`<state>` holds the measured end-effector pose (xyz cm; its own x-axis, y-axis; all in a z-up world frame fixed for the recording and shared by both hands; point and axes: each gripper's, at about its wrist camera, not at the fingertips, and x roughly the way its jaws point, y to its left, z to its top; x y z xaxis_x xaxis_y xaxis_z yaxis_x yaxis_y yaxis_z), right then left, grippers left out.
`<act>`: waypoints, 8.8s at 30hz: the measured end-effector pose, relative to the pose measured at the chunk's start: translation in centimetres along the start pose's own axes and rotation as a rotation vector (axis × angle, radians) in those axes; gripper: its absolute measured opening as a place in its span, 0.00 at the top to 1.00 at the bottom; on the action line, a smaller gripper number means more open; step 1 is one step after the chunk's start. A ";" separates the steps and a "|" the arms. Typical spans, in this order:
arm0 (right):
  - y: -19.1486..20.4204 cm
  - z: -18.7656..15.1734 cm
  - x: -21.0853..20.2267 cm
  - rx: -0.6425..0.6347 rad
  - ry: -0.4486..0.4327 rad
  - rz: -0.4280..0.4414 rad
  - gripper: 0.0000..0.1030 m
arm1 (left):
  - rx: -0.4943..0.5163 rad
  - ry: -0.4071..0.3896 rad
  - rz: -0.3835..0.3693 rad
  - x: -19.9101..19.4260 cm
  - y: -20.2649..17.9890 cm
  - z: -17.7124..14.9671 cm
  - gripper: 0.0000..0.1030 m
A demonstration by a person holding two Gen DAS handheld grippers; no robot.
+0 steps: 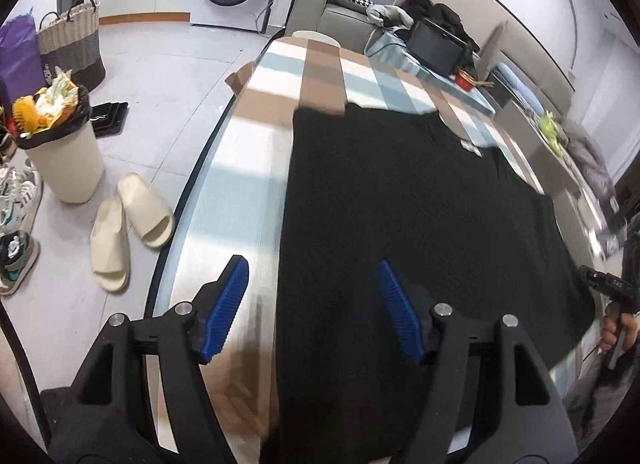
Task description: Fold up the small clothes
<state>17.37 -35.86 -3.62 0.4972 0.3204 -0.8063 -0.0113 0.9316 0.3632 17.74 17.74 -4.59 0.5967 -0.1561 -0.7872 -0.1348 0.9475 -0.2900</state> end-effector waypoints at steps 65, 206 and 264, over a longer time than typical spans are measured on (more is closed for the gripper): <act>13.7 -3.0 5.7 -0.263 0.023 -0.014 0.49 | 0.345 -0.001 -0.112 3.9 -16.3 -2.3 0.39; 21.5 -9.9 6.8 -0.518 -0.037 -0.187 0.17 | -0.141 -0.154 0.060 -1.1 -4.1 -7.9 0.84; 11.6 -4.4 4.6 -0.253 0.042 0.121 0.45 | 0.455 0.077 -0.202 1.2 -21.5 -8.9 0.38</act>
<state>15.72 -22.88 -5.13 0.4426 0.4341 -0.7847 -0.2873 0.8976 0.3345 14.33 -5.27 -4.13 0.5131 -0.3527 -0.7825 0.3465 0.9192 -0.1871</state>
